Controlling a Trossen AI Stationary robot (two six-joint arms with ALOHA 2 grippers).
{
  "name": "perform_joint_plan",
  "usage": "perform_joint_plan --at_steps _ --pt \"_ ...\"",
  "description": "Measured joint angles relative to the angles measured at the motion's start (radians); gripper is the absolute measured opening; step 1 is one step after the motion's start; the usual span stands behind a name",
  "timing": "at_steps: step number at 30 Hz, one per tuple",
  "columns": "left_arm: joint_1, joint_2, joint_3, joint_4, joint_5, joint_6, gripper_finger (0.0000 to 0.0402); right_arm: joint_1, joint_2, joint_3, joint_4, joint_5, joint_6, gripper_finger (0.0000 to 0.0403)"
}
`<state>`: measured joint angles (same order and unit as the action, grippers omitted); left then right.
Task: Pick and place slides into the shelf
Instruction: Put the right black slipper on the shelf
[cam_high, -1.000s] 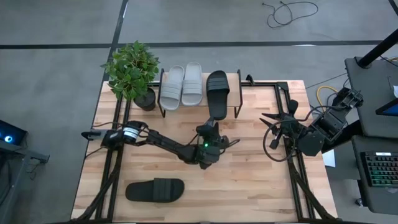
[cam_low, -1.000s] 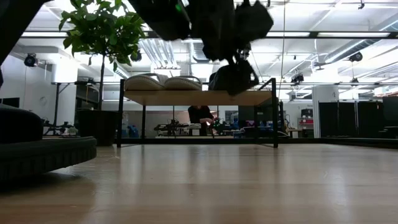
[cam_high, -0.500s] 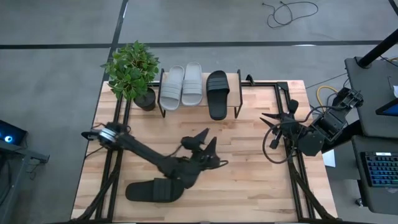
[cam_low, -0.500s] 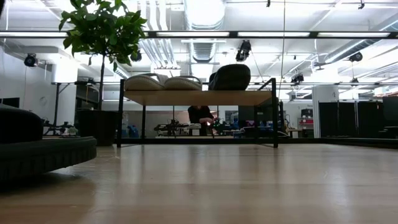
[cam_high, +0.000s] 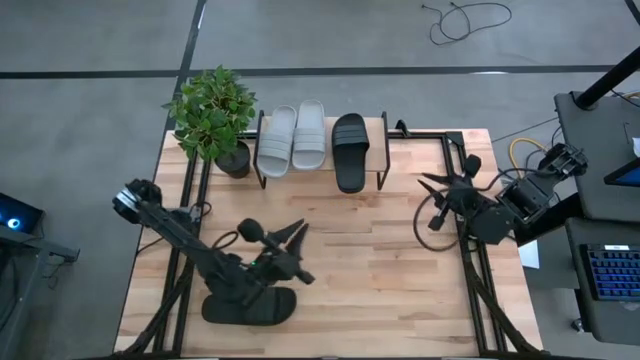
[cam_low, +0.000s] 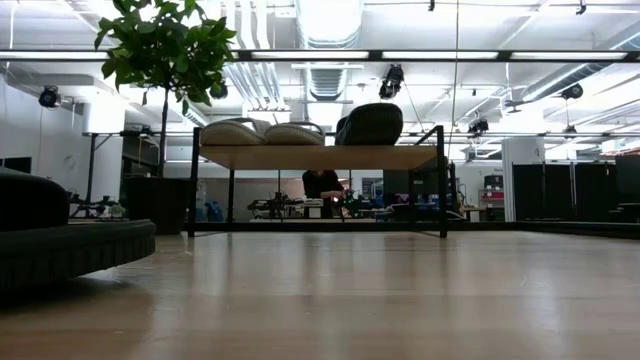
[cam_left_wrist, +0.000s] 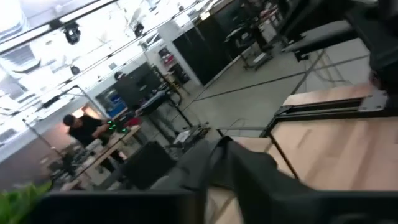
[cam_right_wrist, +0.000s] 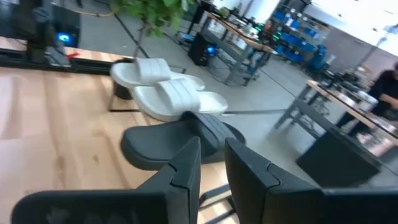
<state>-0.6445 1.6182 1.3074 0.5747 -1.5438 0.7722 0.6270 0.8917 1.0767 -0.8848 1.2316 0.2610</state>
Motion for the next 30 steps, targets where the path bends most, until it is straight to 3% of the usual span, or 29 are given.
perform_joint_plan --at_steps 2,7,12,15,23,30 --pt "-0.016 -0.038 -0.062 -0.002 0.007 -0.044 0.0012 -0.038 0.000 0.000 0.002 0.000 -0.004 0.0065" --pt "-0.030 -0.142 -0.180 0.004 0.101 -0.137 0.0011 -0.153 0.000 0.000 0.013 -0.043 -0.037 0.0063" --pt "-0.033 -0.235 -0.266 0.044 0.326 -0.146 0.0011 -0.307 0.006 -0.001 0.117 -0.317 -0.178 0.0045" --pt "-0.032 -0.278 -0.308 0.071 0.401 -0.147 0.0011 -0.409 0.025 -0.002 0.217 -0.470 -0.304 0.0019" --pt "-0.032 -0.347 -0.375 0.107 0.414 -0.131 0.0011 -0.716 0.116 -0.002 0.319 -0.741 -0.436 0.0009" --pt "-0.032 -0.364 -0.384 0.096 0.385 -0.128 0.0011 -0.921 0.231 -0.002 0.341 -0.796 -0.463 0.0009"
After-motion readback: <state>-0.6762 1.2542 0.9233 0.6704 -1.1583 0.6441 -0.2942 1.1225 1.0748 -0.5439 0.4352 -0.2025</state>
